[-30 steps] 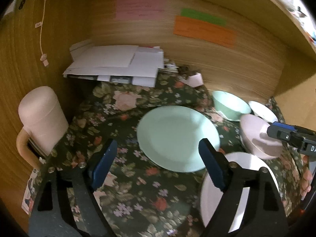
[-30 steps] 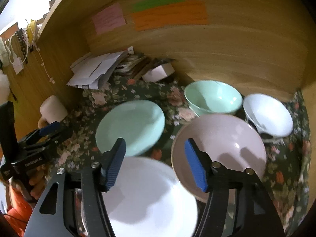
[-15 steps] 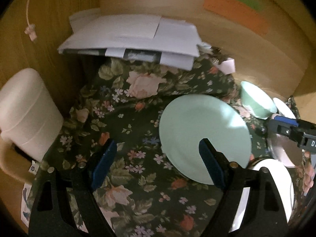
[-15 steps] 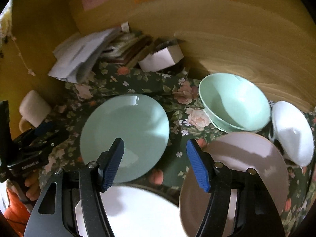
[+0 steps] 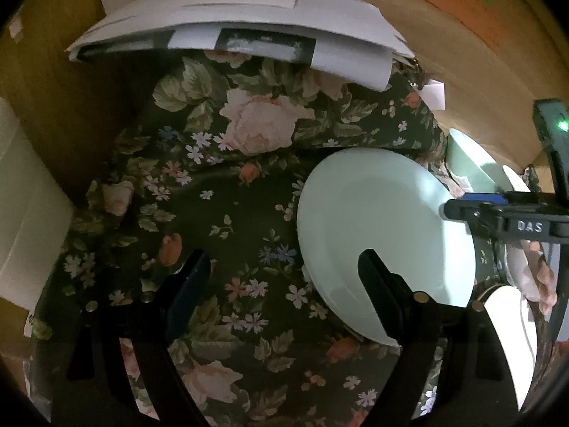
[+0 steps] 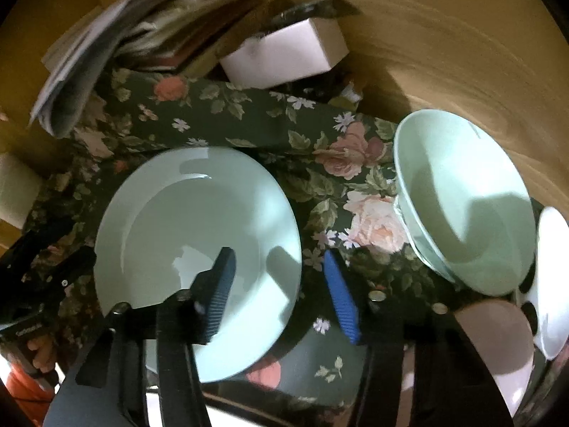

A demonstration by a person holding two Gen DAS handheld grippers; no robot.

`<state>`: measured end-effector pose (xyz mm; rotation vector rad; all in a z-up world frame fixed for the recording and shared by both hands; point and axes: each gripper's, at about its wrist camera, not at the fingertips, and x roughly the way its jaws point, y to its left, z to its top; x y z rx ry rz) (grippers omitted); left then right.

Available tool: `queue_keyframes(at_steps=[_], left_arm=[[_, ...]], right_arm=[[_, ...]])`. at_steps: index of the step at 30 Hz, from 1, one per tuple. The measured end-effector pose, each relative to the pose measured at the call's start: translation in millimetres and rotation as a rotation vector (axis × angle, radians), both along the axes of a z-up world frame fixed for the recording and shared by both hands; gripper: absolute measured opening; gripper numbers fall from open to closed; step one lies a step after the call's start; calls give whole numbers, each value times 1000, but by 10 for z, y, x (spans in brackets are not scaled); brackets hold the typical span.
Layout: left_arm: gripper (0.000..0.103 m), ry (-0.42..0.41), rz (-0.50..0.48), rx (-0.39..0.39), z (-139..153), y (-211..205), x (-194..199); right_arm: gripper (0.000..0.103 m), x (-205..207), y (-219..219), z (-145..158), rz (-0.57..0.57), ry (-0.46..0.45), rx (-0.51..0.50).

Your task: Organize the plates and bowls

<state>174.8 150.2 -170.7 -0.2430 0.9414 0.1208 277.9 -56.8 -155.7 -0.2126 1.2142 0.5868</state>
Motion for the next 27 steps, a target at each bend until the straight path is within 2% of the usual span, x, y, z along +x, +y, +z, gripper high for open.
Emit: queue_keyframes(at_steps=[6,9,19,27], left_arm=[[85,1,-3,-17,-41,24,2],[85,6,0,-25,-45,76,-15],[85,42,24,-27,-98,254,-214],[67,46,42,-8,-125,339,-292]], right_arm=[[34,51,94,-113,18,61,-17],[34,-21,150,-87,36,37,-37],[33,-476,321,-28,122,68,55],[33,-604,323,-114,94,65,104]])
